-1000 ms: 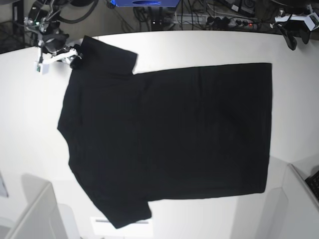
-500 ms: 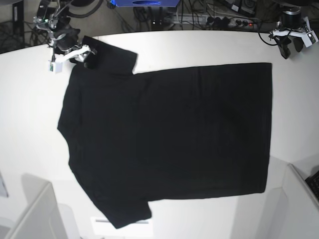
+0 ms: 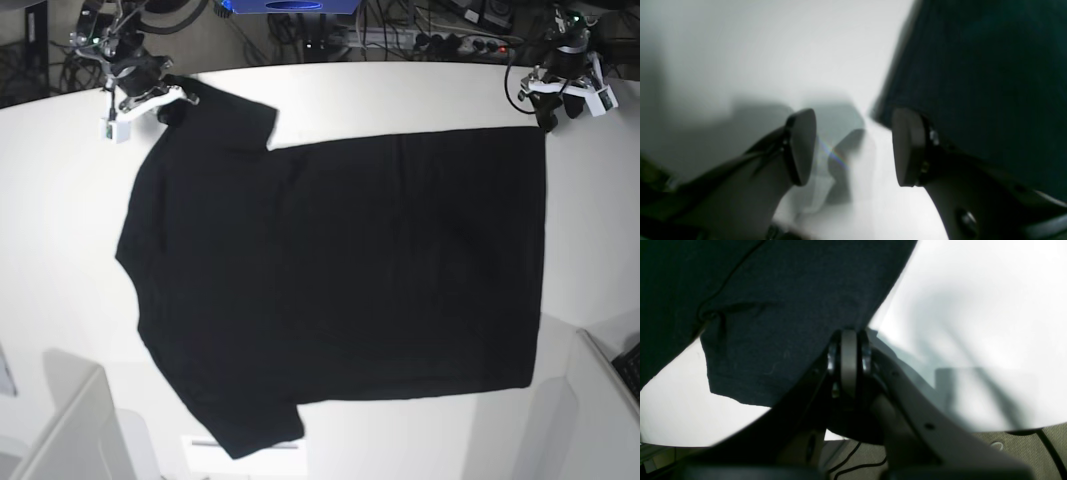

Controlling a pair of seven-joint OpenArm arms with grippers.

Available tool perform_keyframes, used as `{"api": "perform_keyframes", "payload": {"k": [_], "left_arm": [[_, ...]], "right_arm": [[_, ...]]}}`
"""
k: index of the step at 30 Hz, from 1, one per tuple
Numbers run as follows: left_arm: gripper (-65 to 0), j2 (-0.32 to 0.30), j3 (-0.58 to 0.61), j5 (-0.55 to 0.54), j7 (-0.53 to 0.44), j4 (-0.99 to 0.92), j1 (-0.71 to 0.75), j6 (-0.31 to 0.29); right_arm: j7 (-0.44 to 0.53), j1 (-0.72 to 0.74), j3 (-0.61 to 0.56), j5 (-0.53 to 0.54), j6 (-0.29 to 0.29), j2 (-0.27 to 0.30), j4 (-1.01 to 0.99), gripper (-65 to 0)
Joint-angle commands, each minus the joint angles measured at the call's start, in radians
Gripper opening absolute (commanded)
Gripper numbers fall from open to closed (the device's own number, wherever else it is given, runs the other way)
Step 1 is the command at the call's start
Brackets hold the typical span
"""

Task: Fold the T-shirt properly
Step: 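Lower both grippers and pinch the shirt's shoulder corners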

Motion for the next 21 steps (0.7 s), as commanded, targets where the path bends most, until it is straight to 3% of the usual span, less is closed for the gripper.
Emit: {"api": "perform_keyframes", "payload": {"k": [1,10,21], "left_arm": [[-29.5,-0.014,-0.005,-0.007,-0.012,-0.005,-0.008,-0.004],[-29.5,-0.016,0.095,-0.008,-0.009,-0.048,-0.078,-0.004],[-31.9,0.000,0.099,-0.008,-0.009,-0.107,-0.126,-0.004]], "right_arm": [[-0.032,-0.009,-0.001,-0.021,-0.009,0.003,0.003,-65.0],[-0.032,-0.008,0.001,-0.023,-0.009,0.003,0.004,-65.0],[-0.032,-0.014,0.001,-0.023,-0.009,0.031,0.004,-65.0]]}}
